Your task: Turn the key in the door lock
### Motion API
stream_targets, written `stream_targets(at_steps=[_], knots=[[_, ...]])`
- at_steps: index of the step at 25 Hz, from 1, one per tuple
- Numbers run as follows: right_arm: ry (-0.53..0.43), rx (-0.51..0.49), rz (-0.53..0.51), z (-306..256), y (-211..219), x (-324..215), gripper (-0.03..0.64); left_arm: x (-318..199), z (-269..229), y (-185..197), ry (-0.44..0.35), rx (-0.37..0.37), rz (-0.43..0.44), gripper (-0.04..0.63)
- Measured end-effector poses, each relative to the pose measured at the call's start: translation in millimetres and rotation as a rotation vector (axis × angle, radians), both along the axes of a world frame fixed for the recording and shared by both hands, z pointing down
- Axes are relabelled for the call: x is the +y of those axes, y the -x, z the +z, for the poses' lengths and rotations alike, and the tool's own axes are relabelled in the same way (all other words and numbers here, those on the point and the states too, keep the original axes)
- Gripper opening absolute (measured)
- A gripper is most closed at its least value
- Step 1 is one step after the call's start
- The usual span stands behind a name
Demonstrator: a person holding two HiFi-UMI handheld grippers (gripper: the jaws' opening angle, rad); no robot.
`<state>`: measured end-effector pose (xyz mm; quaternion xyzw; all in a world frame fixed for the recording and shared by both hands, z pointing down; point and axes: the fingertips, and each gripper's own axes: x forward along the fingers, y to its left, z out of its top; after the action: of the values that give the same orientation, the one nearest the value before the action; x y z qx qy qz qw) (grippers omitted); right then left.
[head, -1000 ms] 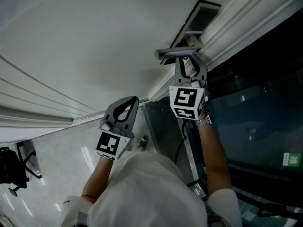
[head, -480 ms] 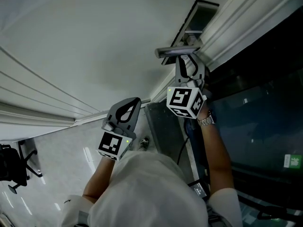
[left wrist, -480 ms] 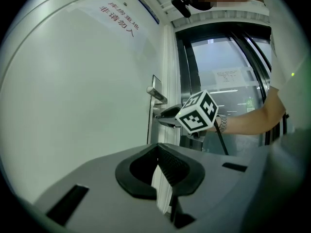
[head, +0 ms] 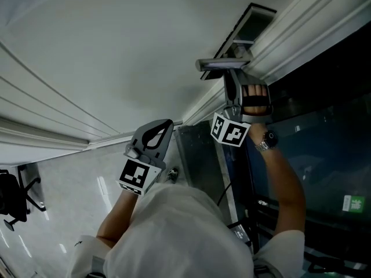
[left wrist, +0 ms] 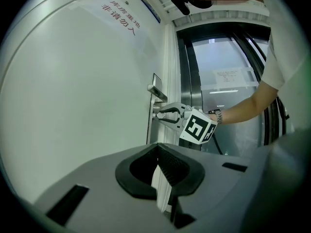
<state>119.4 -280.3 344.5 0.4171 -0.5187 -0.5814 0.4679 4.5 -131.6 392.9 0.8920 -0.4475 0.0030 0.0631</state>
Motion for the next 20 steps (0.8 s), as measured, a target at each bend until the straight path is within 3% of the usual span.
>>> stream_targets(at_steps=[2,8,12,17,19,20], knots=[[0.044,-0.122,-0.010,-2.4,1.0,0.8,0.107,0.8,0.5,-1.1,0.000,0.001,0.004,0.006],[0.265,-0.785,0.044,-14.5,-1.3,-2.2,0.107,-0.7,0.8,0.3,0.005,0.010,0.003,0.006],[0.338,-1.046,0.029,-19.8,-1.2,2.5,0.107,0.2,0.5,4.6,0.003,0.014,-0.009,0.006],[0.504,-1.524,0.004,-26.2,-10.5,7.2,0.107,0.0,2.6,11.2,0.007,0.012,-0.016,0.006],[0.567,-1.613,0.038,-24.4,-13.1,-1.1,0.107,-0.2,6.6,13.8,0.013,0.012,-0.020,0.006],[0.578,-1.605,0.061,-22.4,-14.1,-5.6,0.102,-0.1,6.9,13.7,0.014,0.013,-0.020,0.006]])
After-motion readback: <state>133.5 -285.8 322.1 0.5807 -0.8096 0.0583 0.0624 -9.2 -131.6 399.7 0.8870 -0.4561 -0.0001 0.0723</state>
